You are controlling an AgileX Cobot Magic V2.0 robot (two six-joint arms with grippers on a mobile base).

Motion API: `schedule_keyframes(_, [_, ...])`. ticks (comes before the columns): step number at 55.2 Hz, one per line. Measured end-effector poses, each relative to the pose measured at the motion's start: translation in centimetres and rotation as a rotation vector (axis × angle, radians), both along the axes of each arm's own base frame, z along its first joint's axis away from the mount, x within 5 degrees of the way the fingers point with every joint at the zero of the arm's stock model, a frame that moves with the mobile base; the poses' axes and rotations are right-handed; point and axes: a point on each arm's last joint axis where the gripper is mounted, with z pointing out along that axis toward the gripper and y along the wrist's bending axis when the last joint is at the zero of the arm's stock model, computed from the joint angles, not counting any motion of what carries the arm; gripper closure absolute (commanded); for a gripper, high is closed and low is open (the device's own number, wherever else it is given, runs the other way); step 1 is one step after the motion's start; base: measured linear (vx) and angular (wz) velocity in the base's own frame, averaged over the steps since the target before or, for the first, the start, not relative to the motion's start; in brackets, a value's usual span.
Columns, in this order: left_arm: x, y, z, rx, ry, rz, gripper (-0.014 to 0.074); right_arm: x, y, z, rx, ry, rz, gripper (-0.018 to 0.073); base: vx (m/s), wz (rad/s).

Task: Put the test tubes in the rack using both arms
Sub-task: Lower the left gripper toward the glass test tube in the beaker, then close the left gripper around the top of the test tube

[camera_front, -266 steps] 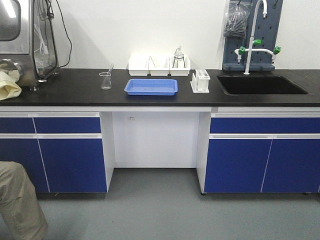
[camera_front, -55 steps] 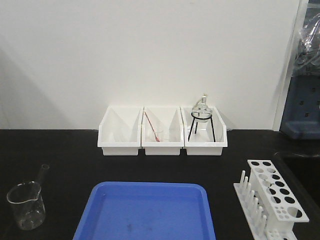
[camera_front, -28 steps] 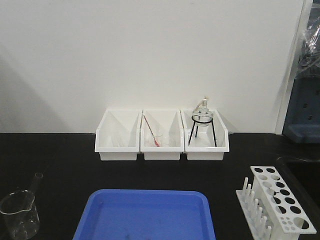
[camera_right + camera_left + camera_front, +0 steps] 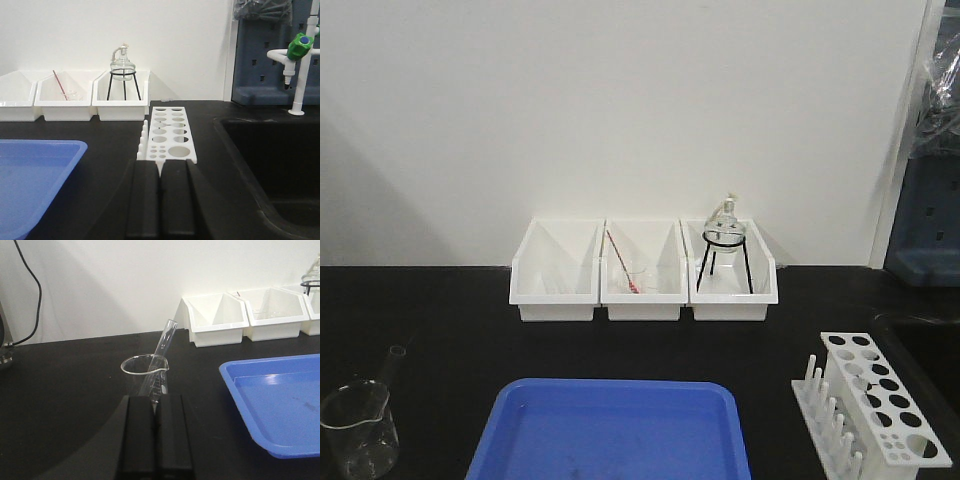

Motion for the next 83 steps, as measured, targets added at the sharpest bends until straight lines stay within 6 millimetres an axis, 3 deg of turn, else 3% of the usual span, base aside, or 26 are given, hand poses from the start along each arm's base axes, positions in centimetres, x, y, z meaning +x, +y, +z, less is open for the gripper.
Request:
schedule_keyframes(30, [0.0,0.0,0.6,-0.007,-0.066,0.000,0.0604,-0.2,0.0,1.8,0.002,-0.204,-0.004,0.0571,0.00,0.00])
schedule_keyframes(41, [-0.1,0.0,1.9,-0.088,-0.199,-0.004,0.0604,-0.4,0.0,3.2,0.009,-0.213,-0.002,0.0570,0.00,0.00])
schedule_keyframes(46, [-0.6,0.0,4.2,-0.113,-0.274,-0.010,0.0602,-1.0,0.0,6.1,0.010,-0.242,-0.001,0.0568,0.00,0.00])
schedule_keyframes(50, [-1.3,0.0,7.7,-0.117,-0.333,-0.015,0.0602,-1.3,0.0,8.7,0.009,-0.236,0.000,0.0564,0.00,0.00])
schedule_keyframes(59, [-0.6,0.0,12.4,-0.117,-0.244,-0.013,0.0596,-0.2,0.0,12.7,0.009,-0.154,0.002,0.0536,0.00,0.00])
schedule_keyframes(64, [1.1,0.0,12.9,-0.116,-0.141,-0.007,0.0581,1.4,0.0,13.4,0.009,-0.084,0.002,0.0492,0.00,0.00])
schedule_keyframes(71, [3.4,-0.1,12.0,-0.115,-0.007,0.000,0.0528,4.0,0.0,12.5,0.030,0.051,0.001,0.0385,0.00,0.00])
schedule_keyframes(83, [6.0,-0.1,10.5,-0.115,0.142,0.008,0.0273,7.3,0.0,10.6,0.091,0.216,-0.009,0.0067,0.00,0.00])
